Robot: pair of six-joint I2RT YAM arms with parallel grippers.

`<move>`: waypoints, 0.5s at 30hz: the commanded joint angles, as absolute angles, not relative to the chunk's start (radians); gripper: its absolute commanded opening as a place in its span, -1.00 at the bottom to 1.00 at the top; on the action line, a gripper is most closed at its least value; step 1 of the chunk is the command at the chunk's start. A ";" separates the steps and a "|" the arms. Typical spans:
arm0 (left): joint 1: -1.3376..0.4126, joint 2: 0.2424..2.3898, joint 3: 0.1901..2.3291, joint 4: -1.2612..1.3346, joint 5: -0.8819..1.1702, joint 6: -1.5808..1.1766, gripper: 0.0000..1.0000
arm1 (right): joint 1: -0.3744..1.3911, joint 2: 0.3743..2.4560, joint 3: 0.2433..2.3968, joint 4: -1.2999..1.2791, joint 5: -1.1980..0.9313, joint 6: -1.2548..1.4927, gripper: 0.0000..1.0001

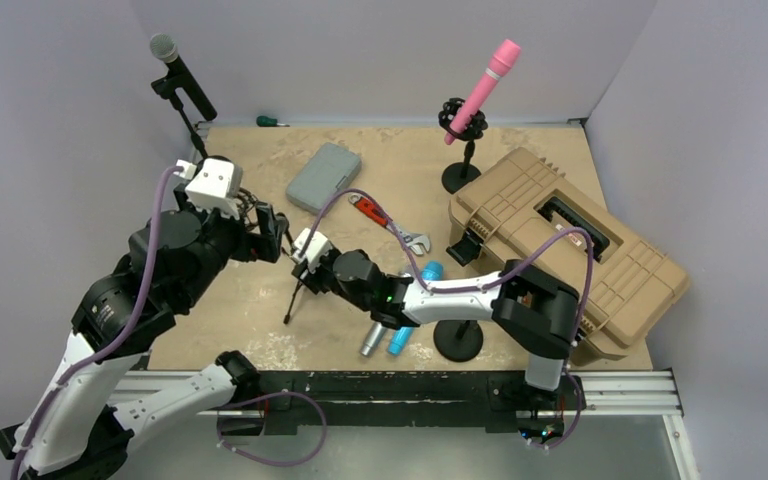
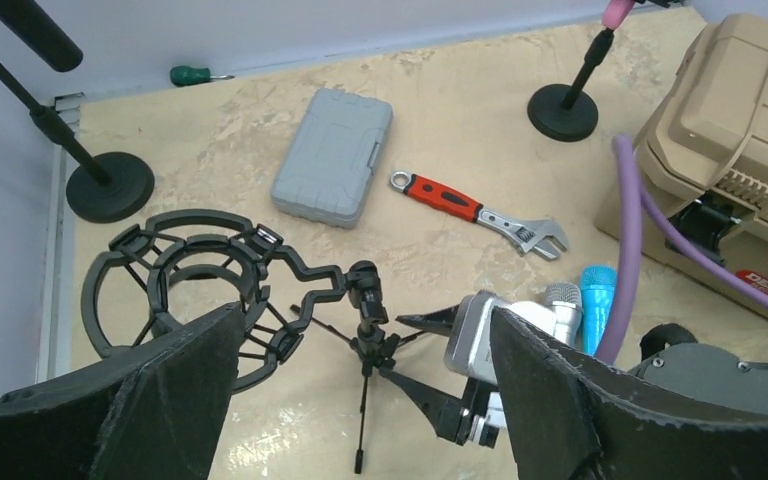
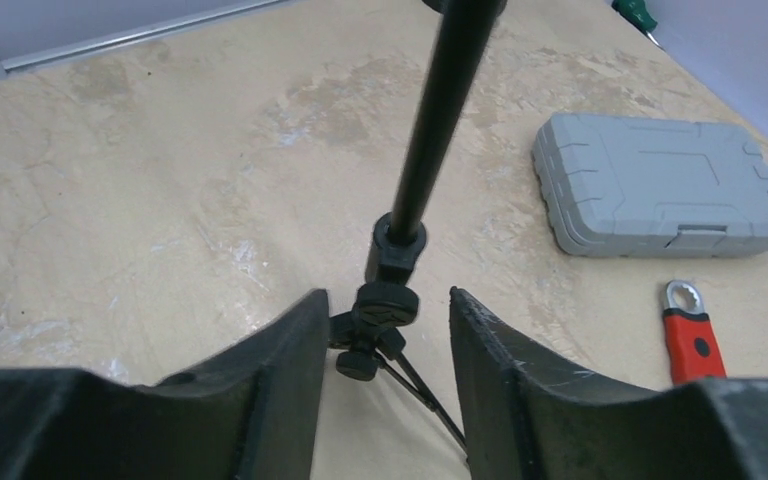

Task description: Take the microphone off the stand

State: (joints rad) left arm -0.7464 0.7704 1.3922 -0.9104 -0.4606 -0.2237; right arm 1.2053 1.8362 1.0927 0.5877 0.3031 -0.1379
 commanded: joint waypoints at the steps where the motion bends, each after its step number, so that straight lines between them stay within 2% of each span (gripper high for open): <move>1: -0.741 0.760 1.395 -0.878 -0.439 -0.247 0.79 | 1.158 1.736 1.127 0.550 0.215 0.008 -0.03; 6: -0.742 0.773 1.397 -0.853 -0.419 -0.233 0.79 | 1.105 1.674 1.113 0.465 0.114 0.184 0.24; 10: -0.742 0.787 1.386 -0.856 -0.410 -0.236 0.79 | 1.055 1.632 1.082 0.435 0.007 0.298 0.27; 15: -0.743 0.794 1.340 -0.847 -0.395 -0.250 0.80 | 1.048 1.586 1.066 0.418 -0.022 0.339 0.27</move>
State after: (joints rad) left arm -0.7464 0.7807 1.3724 -0.8829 -0.4191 -0.2268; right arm 1.0443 1.6379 1.0779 0.4458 0.0513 0.2516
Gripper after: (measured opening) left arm 0.898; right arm 0.634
